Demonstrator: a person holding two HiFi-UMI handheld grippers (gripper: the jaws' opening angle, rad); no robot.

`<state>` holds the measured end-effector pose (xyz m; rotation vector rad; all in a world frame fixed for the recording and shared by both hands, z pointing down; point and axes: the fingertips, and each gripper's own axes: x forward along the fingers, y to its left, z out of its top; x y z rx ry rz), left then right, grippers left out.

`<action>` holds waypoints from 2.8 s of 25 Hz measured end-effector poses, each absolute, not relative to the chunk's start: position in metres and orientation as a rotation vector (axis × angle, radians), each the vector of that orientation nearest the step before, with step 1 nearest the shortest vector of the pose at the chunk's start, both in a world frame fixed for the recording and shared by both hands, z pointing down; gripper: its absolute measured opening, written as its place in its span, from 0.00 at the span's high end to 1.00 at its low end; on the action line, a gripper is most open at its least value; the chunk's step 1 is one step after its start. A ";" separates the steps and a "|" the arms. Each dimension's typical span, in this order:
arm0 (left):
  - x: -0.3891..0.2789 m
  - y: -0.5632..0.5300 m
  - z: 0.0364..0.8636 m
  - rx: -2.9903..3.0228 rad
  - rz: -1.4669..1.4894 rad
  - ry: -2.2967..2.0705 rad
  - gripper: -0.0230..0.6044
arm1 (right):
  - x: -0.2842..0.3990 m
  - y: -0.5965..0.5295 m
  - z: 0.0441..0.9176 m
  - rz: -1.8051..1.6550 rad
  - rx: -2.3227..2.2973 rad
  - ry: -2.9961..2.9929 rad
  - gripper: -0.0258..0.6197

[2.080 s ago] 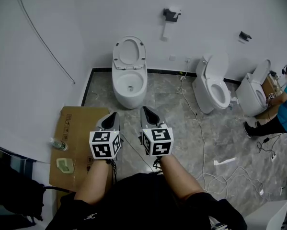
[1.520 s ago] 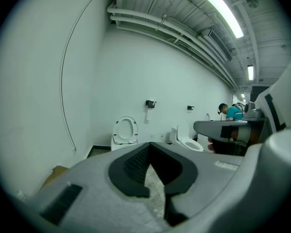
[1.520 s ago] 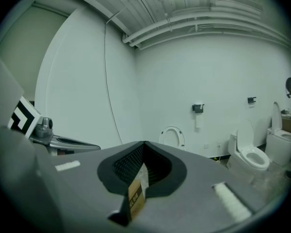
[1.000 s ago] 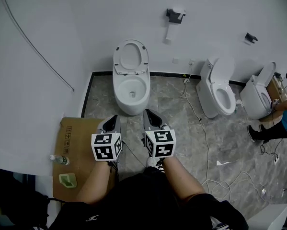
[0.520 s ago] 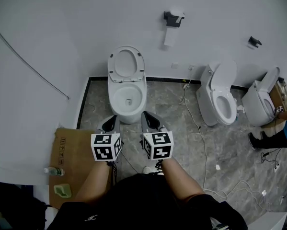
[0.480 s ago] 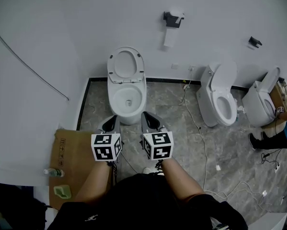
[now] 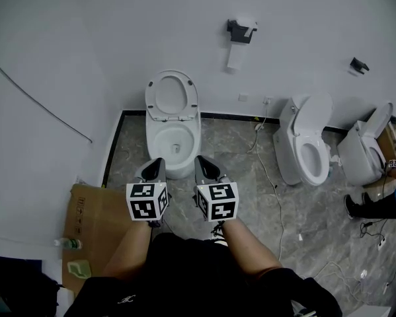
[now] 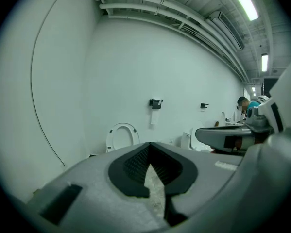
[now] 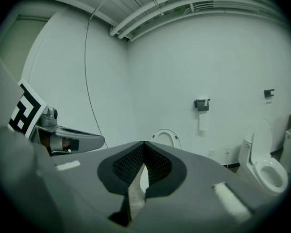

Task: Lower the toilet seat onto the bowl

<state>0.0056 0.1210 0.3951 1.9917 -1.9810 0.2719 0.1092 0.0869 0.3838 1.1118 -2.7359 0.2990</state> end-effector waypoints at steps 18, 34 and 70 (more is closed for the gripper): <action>-0.070 -0.022 0.410 2.057 0.237 -1.891 0.95 | 0.037 -0.039 0.391 0.260 1.180 -2.673 0.95; -0.167 -0.161 0.416 2.117 0.292 -1.744 0.95 | -0.039 -0.161 0.383 0.305 1.343 -2.570 0.95; -0.267 -0.421 0.501 2.326 1.196 -1.653 0.77 | -0.038 -0.304 0.424 0.403 1.430 -2.453 0.95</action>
